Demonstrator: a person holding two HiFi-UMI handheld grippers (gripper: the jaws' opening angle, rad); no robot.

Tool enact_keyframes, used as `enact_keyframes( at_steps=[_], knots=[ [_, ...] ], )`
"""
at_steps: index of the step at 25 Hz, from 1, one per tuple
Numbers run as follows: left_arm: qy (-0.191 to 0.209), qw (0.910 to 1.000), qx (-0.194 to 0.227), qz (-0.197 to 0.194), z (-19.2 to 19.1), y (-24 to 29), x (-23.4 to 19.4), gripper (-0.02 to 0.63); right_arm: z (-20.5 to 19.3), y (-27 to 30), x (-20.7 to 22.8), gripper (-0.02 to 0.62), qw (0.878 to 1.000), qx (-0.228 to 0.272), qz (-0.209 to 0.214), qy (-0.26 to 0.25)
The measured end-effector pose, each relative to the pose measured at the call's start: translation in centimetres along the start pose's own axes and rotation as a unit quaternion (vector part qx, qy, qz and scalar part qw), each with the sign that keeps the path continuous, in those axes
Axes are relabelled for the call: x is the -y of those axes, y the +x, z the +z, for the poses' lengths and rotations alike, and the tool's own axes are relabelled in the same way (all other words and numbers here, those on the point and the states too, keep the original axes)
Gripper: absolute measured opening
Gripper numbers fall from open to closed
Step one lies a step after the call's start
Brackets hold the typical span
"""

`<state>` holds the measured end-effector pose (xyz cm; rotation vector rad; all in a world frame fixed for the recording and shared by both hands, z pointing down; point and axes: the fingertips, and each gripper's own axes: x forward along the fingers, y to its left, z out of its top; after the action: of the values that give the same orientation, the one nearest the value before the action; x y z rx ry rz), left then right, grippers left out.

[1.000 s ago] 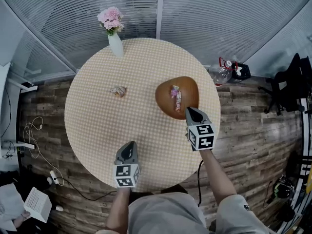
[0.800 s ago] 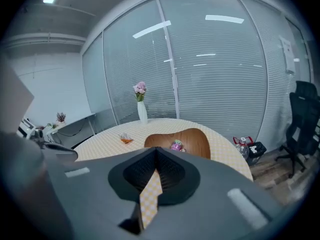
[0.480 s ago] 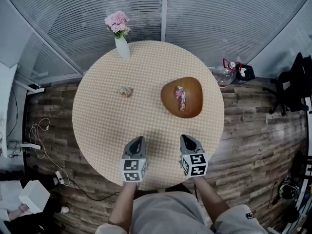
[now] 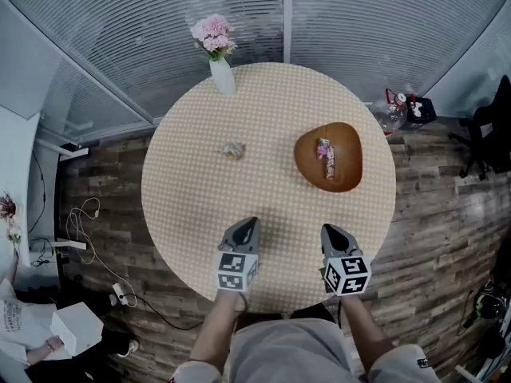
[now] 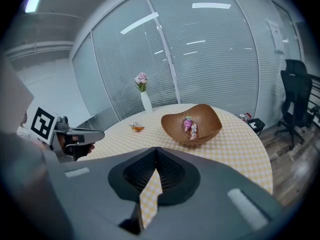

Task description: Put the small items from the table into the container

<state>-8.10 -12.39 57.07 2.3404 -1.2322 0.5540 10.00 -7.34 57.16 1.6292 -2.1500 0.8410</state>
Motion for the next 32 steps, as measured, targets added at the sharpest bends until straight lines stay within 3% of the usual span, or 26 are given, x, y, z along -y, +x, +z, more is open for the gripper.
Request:
enact_keyframes(
  at_steps=[5, 7, 9, 14, 16, 19, 23, 32],
  knots=[
    [0.030, 0.9994, -0.016, 0.002, 2.7, 2.9, -5.8, 0.007, 0.7, 0.8, -2.4, 0.002, 1.000, 0.004, 0.003, 0.021],
    [0.025, 0.9993, -0.027, 0.001, 3.1, 4.4, -8.2, 0.119, 0.5, 1.3, -3.3, 0.002, 0.999, 0.002, 0.005, 0.034],
    [0.030, 0.9989, -0.033, 0.015, 3.5, 6.3, -10.7, 0.171, 0.4, 2.0, -3.8, 0.002, 0.999, -0.001, 0.003, 0.042],
    [0.026, 0.9982, -0.047, 0.027, 3.6, 11.4, -15.6, 0.415, -0.1, 3.5, -5.0, 0.002, 0.999, -0.017, -0.002, 0.045],
    [0.028, 0.9968, -0.072, 0.020, 3.1, 13.8, -17.1, 0.466, -0.1, 4.0, -5.2, 0.002, 0.999, -0.017, -0.006, 0.047],
    [0.026, 0.9946, -0.099, 0.012, 2.5, 16.7, -18.6, 0.479, -0.4, 4.3, -5.6, 0.002, 0.998, -0.023, -0.009, 0.052],
    [0.002, 0.9954, -0.095, 0.010, 3.0, 19.0, -19.8, 0.479, -1.0, 4.3, -5.8, 0.002, 0.998, -0.035, -0.014, 0.053],
    [0.016, 0.9899, -0.141, -0.002, 2.0, 21.6, -19.2, 0.477, -0.9, 3.9, -4.2, 0.002, 0.998, -0.037, -0.024, 0.055]
  ],
)
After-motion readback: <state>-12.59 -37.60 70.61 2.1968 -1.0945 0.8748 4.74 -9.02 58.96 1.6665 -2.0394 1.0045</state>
